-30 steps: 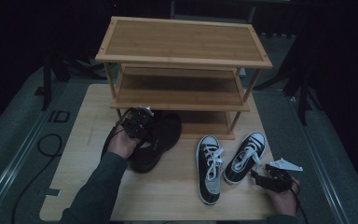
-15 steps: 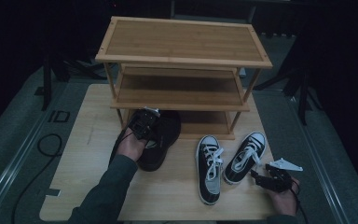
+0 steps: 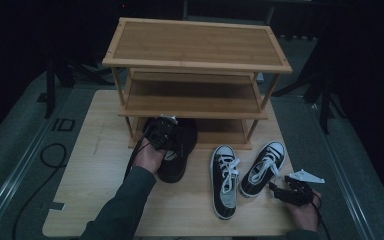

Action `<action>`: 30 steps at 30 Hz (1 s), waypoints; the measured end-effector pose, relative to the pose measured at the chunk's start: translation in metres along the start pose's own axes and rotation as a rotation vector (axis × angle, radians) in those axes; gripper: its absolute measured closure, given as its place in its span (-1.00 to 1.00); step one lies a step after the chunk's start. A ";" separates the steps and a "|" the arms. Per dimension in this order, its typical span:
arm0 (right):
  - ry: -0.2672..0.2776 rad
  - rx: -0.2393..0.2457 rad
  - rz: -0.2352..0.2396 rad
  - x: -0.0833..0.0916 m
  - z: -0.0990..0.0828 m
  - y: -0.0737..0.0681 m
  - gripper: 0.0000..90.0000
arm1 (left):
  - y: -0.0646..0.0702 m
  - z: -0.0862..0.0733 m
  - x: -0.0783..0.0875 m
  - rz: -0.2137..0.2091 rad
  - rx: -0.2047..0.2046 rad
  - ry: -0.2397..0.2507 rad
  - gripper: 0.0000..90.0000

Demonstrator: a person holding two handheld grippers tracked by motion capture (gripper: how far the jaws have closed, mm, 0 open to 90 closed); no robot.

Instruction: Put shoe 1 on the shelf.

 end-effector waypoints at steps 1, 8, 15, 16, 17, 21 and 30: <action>0.000 0.000 0.000 0.000 0.000 0.000 -0.40 | 0.000 0.000 0.000 -0.003 -0.003 0.000 0.56; 0.000 0.000 0.000 0.000 0.000 0.000 -0.40 | -0.001 -0.007 0.002 -0.048 -0.007 -0.010 0.23; 0.000 0.000 0.000 0.000 0.000 0.000 -0.40 | -0.004 -0.012 0.014 -0.071 -0.026 0.010 0.16; 0.000 0.000 0.000 0.000 0.000 0.000 -0.40 | -0.004 -0.012 0.017 -0.075 -0.028 0.018 0.16; 0.000 0.000 0.000 0.000 0.000 0.000 -0.40 | -0.004 -0.013 0.020 -0.079 -0.029 0.024 0.16; 0.000 0.001 0.000 0.000 0.000 0.000 -0.40 | -0.005 -0.015 0.029 -0.091 -0.038 0.045 0.15; -0.001 0.001 -0.001 0.000 0.000 0.000 -0.40 | -0.003 -0.024 0.044 -0.145 -0.087 0.093 0.17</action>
Point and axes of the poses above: each handheld gripper's, and its own axes: x roughly backward along the jaws, z roughly out of its top, y roughly to its right, the point moved 9 cm from there along -x, roughly forward along the jaws, and after that the axes turned 6 degrees about x, right-handed, at the moved point
